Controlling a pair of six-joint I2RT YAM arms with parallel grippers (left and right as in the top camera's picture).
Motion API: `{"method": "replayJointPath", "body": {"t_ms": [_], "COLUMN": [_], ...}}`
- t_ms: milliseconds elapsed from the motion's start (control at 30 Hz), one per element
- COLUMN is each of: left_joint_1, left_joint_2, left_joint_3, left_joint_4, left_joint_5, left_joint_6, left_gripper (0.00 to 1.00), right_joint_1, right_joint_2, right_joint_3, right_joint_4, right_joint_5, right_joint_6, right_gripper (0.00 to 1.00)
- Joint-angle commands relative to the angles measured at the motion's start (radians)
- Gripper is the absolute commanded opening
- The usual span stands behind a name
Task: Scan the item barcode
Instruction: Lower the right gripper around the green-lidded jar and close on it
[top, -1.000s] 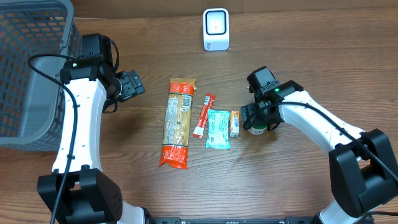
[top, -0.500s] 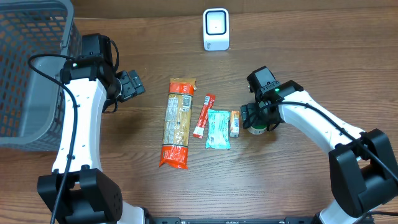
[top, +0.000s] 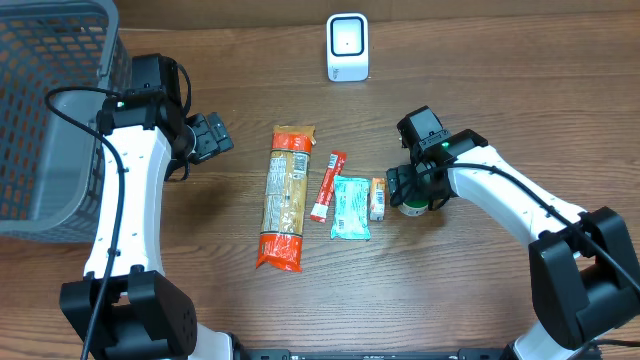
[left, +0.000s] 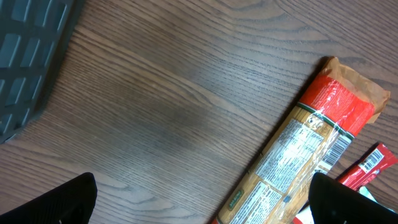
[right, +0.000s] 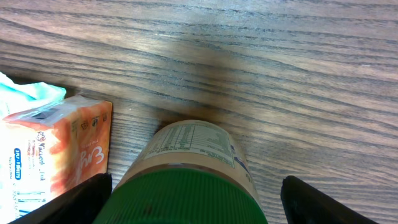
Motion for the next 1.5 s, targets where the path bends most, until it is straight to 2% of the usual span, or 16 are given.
{"method": "replayJointPath", "body": {"t_ms": [0,933,1267,1467], "left_joint_1": [-0.002,-0.002,-0.002,-0.002], "left_joint_2": [-0.014,-0.014,-0.014,-0.014], "left_joint_3": [0.016,0.016,0.016,0.016], "left_joint_4": [0.001,0.001,0.001,0.001], "left_joint_5": [-0.009,-0.009,-0.009,-0.009], "left_joint_6": [0.011,0.011,0.011,0.011], "left_gripper": [1.0,1.0,1.0,1.0], "right_joint_1": [0.005,0.005,0.005,0.005], "right_joint_2": [0.002,0.001,-0.012,-0.012], "right_joint_3": [-0.011,-0.008,0.098,0.116], "right_joint_4": [0.003,-0.022,-0.121,-0.12], "right_joint_5": [-0.002,-0.01,-0.01,-0.009], "right_joint_6": [0.004,0.008,0.008,0.038], "right_gripper": [0.9,1.0,1.0,1.0]}}
